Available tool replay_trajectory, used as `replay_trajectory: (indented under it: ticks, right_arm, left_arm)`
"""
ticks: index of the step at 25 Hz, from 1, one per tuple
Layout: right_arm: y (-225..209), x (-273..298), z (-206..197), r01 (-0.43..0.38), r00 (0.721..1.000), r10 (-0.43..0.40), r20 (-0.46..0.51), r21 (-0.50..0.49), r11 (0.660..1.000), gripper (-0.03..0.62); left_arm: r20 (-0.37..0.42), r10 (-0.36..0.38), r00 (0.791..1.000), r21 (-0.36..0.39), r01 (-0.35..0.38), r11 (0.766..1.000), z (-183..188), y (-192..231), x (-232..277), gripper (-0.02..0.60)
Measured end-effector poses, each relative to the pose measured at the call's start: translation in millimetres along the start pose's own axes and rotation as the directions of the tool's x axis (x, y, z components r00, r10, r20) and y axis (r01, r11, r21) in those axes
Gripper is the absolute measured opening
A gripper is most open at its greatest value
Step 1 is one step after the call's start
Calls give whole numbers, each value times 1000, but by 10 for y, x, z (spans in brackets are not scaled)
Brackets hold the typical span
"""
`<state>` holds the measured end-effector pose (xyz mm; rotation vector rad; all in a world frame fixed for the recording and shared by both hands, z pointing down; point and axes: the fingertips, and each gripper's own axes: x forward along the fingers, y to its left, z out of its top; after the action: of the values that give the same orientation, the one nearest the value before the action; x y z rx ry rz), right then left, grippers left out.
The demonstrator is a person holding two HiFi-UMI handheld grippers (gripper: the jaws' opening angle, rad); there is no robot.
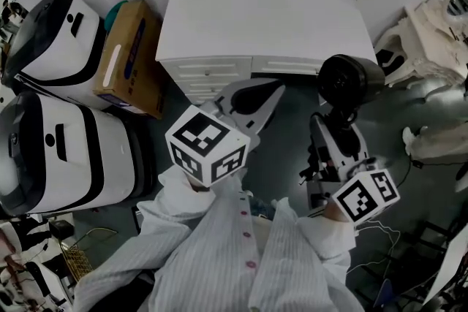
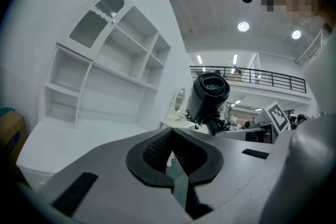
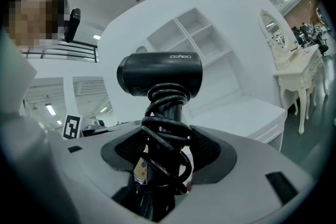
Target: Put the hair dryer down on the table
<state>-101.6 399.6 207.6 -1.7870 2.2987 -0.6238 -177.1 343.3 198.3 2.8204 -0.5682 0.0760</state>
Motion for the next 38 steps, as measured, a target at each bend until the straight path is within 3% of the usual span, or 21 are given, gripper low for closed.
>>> replay_trajectory:
  ticks: [10, 19, 30, 38]
  right_arm:
    - [-433, 1036, 346, 50, 999, -50, -4, 0, 999, 253]
    - [-754, 1641, 458, 128, 992, -129, 18, 18, 992, 253]
    - [-1157, 2030, 355, 133, 990, -131, -47, 66, 989, 253]
    - [-1827, 2503, 721, 87, 994, -81, -68, 82, 993, 253]
  left_arm:
    - [-2, -40, 999, 18, 40, 999, 391, 969, 675, 11]
    - [-29, -74, 997, 4, 74, 997, 404, 1678, 968, 11]
    - [-88, -50, 995, -23, 48, 999, 233, 2011, 1314, 11]
    - [-81, 8, 997, -32, -10, 999, 406, 2321, 2063, 11]
